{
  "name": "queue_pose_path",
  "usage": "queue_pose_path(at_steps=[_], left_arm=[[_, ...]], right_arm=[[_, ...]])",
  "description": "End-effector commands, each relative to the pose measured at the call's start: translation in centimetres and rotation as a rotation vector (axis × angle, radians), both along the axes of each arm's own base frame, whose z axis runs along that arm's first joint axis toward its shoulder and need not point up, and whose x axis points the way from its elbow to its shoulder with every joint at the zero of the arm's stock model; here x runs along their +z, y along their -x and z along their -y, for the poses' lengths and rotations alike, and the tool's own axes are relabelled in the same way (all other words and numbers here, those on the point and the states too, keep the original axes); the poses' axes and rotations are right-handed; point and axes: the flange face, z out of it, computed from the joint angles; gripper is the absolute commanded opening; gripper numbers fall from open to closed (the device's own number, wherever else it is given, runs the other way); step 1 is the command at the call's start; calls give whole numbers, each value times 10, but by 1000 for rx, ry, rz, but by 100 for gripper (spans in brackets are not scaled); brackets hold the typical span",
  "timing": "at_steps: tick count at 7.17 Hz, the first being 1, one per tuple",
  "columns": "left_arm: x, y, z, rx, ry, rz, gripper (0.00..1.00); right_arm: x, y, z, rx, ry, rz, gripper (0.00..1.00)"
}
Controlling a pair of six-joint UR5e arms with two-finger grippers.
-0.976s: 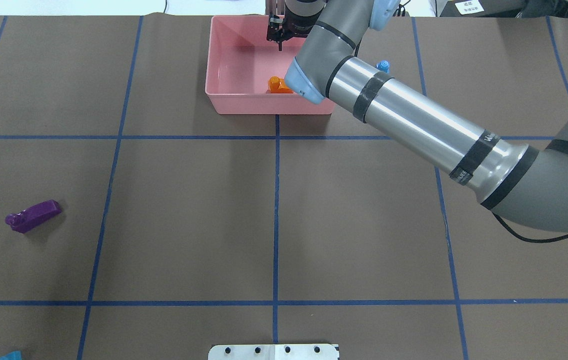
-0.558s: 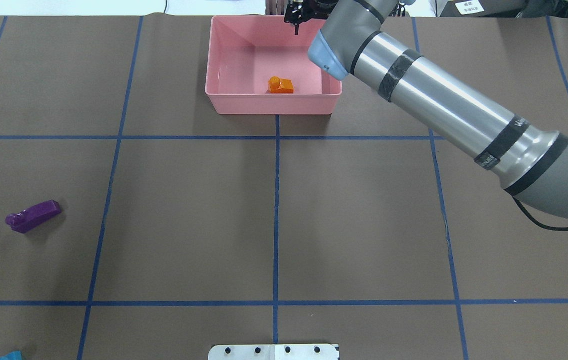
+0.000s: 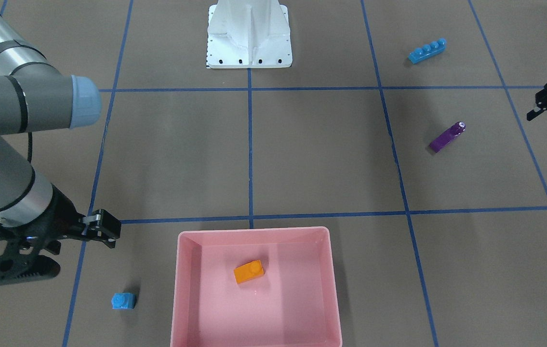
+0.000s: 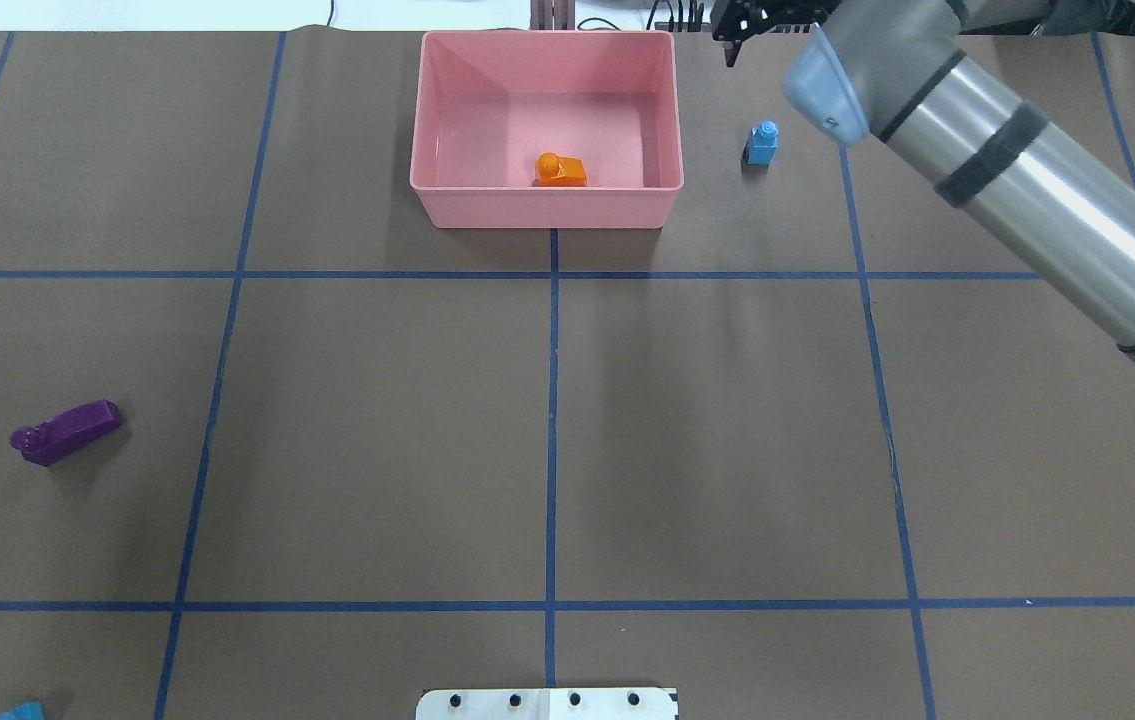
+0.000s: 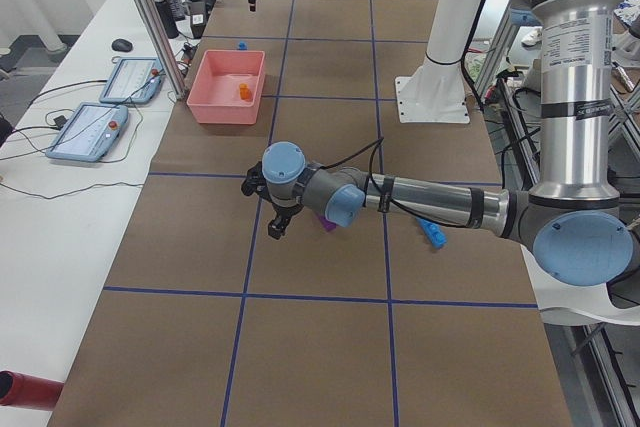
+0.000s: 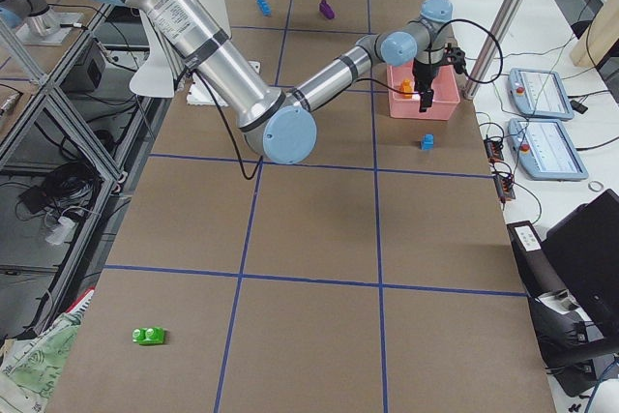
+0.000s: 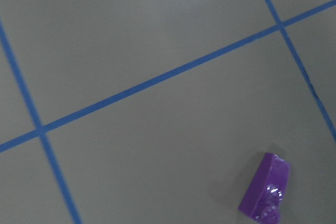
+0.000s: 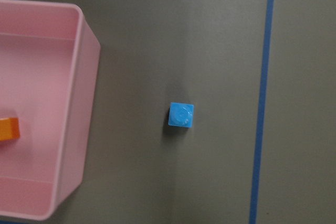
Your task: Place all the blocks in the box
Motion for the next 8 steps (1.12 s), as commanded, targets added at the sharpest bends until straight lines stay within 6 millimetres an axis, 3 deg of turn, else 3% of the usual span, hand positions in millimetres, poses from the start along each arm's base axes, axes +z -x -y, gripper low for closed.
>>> queue_pose_path(at_steps=[1, 2, 3, 6, 8], left_arm=[[11, -61, -28, 82, -149, 68, 100], [14, -87, -38, 133, -163, 86, 100], [15, -113, -43, 161, -193, 133, 100], [6, -150, -54, 237, -222, 121, 100], [7, -159, -59, 257, -223, 123, 89]], right_arm=[[58, -64, -79, -8, -35, -6, 100], [68, -72, -97, -9, -32, -6, 100], [70, -74, -98, -7, -29, -7, 100], [80, -76, -102, -8, -20, -14, 100], [82, -75, -102, -9, -16, -16, 100]])
